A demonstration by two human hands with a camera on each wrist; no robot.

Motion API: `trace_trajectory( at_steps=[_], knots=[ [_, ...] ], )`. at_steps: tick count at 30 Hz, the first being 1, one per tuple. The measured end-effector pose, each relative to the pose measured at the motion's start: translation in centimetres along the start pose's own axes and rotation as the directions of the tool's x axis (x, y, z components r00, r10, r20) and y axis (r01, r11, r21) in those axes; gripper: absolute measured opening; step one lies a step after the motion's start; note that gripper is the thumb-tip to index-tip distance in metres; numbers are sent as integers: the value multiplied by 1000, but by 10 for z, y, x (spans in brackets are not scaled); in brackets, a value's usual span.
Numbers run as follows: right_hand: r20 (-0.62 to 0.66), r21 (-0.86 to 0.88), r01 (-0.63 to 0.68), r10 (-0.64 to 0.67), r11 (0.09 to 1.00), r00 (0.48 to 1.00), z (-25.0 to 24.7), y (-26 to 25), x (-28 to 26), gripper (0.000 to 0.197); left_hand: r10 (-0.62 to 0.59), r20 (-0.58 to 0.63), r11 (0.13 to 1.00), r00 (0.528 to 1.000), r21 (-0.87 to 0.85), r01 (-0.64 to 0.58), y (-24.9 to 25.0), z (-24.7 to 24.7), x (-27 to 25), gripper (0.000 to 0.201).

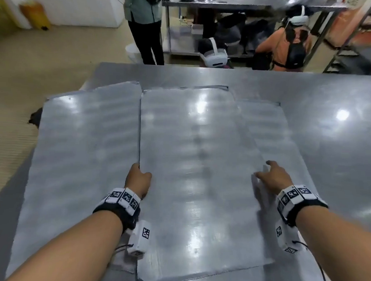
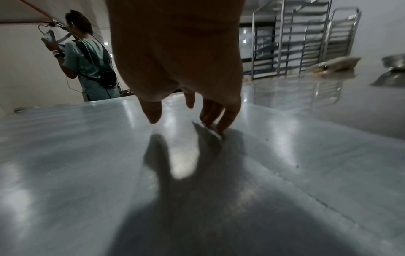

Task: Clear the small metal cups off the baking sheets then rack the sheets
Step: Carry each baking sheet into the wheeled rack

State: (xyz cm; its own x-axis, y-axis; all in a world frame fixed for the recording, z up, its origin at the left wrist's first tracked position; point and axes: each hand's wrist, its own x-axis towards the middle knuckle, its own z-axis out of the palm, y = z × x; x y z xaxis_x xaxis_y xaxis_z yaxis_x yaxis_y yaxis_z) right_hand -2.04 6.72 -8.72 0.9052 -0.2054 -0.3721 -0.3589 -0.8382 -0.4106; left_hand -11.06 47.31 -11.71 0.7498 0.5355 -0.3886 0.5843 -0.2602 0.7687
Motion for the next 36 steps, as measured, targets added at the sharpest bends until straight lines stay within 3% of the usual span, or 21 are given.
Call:
trace_trajectory(
  at_steps=[5,9,13,18,23,28,31,36],
  knots=[
    [-1,128,22,-22,992,1000,1,16,22,77,11,-138,999,990,-33,-15,2,17,-21,45],
    [34,315,-4,-7,949,999,-1,29,32,79,69,-199,992,978,-88,-88,12,26,-33,38],
    [-39,457,32,-16,889,999,-16,45,32,80,152,-177,979,972,-107,-173,28,46,-33,33],
    [-140,531,61,16,845,990,-49,77,30,61,222,-69,966,973,-119,-229,65,83,-25,38],
    [-103,455,-14,68,891,992,-52,116,40,51,153,56,987,987,-61,-150,61,116,-23,37],
    [-127,197,-14,40,980,991,-50,124,49,51,124,20,989,992,73,-125,56,118,-24,33],
    [-167,209,36,0,977,986,-49,126,48,49,161,48,987,986,14,-162,62,119,-26,36],
    [-162,226,29,8,974,987,-56,132,49,27,173,104,985,979,-49,-168,62,125,-31,40]
  ],
)
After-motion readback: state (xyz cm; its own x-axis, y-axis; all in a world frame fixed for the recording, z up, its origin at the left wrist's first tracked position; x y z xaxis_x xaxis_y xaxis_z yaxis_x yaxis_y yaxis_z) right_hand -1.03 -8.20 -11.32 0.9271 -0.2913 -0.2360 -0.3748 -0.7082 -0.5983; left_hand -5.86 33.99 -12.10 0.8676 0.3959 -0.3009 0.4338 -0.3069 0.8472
